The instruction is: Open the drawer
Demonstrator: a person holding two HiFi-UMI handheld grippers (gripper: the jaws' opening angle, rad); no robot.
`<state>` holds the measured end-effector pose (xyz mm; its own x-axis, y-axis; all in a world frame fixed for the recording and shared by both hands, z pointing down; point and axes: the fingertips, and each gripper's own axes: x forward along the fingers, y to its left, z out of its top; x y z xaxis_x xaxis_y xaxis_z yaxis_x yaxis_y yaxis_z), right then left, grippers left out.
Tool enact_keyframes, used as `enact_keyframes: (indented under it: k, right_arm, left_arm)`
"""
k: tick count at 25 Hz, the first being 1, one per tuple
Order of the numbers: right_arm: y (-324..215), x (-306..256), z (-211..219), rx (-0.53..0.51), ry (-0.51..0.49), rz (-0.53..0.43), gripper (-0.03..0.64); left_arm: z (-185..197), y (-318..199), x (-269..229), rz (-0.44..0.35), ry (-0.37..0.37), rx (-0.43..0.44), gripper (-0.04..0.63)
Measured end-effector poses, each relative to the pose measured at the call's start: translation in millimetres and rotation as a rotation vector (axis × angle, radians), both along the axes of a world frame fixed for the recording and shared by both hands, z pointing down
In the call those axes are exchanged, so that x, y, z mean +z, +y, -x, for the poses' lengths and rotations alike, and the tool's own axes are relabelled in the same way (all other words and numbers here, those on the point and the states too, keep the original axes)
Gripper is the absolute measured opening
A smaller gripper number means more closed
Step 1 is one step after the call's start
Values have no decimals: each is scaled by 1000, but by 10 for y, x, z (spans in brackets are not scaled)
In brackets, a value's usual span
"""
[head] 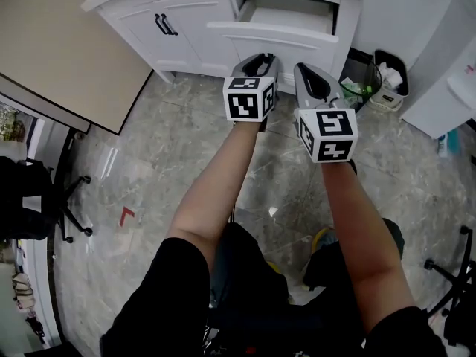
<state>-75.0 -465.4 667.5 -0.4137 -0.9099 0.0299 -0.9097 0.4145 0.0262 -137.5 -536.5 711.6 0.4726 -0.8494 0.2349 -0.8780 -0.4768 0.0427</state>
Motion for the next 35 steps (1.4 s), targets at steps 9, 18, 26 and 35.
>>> enact_keyframes:
  k: [9, 18, 26, 35]
  right_arm:
    - [193, -30, 104, 4, -7, -14, 21]
    - [102, -62, 148, -18, -5, -11, 21]
    - [96, -542, 113, -65, -27, 43, 21]
    - [135, -2048, 152, -71, -2, 126, 20]
  left_arm:
    - [62, 221, -5, 0, 17, 22, 129]
    - [83, 229, -104, -33, 0, -13, 142]
    - [104, 365, -729, -17, -5, -34, 9]
    - [2, 515, -2319, 5, -3, -47, 9]
